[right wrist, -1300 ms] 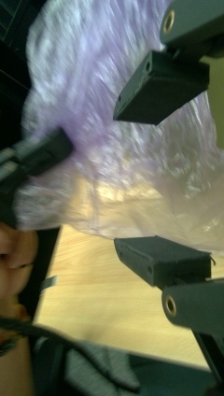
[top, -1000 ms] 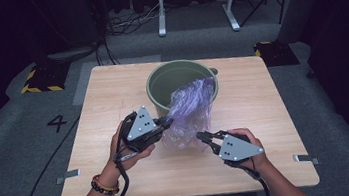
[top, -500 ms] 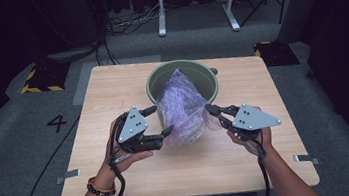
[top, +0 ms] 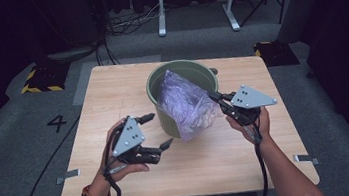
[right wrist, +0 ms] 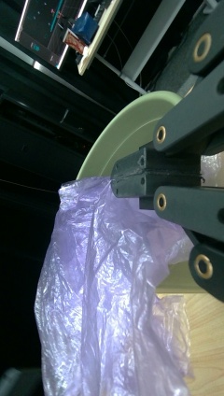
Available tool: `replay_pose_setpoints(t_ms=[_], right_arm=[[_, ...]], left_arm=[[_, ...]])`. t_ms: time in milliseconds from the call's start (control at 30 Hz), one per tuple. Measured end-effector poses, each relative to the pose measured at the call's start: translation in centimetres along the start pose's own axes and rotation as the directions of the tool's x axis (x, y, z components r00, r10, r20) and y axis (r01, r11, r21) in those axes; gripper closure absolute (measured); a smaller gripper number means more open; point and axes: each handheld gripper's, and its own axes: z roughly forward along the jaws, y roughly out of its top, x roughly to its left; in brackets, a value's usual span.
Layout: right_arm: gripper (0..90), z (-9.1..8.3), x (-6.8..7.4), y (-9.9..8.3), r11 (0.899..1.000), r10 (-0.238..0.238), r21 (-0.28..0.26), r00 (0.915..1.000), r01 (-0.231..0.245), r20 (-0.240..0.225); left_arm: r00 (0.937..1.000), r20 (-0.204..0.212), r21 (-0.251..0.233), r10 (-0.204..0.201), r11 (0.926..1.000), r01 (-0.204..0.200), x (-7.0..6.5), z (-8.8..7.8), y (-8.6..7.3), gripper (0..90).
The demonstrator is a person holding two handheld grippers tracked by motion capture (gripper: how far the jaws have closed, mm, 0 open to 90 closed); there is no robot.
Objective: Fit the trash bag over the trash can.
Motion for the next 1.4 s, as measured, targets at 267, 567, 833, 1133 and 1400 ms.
replay_pose_setpoints(t_ms=[267, 567, 833, 1133, 1400], right_arm=[[90.0, -0.2, 0.4, 0.6, 1.000, -0.004, 0.004, 0.9998, 0.004, -0.021], [90.0, -0.8, 0.2, 0.6, 1.000, 0.010, -0.009, 0.9996, -0.010, -0.026], [90.0, -1.4, -0.7, 0.3, 0.999, 0.051, 0.001, 0.9983, -0.051, -0.029], [83.2, -0.6, -0.1, 0.5, 0.999, 0.021, 0.029, 0.9959, -0.018, -0.088], [41.6, -1.1, 2.3, 1.6, 0.991, -0.132, -0.059, 0.9457, 0.119, -0.297]], left_arm=[[0.9944, -0.077, 0.042, 0.073, 0.9967, -0.070, -3.8, 5.1, -0.9, 15.7], [0.9872, -0.158, 0.018, 0.023, 0.9996, -0.021, -1.3, 4.3, -0.4, 71.8], [0.9837, -0.179, -0.016, -0.017, 0.9998, 0.015, 2.1, -0.1, 0.3, 87.0], [0.9782, -0.203, -0.049, -0.043, 0.9982, 0.033, 3.8, -1.5, 1.3, 85.0], [0.9863, -0.164, -0.024, -0.014, 0.9997, 0.010, 3.2, -0.1, 1.5, 85.6]])
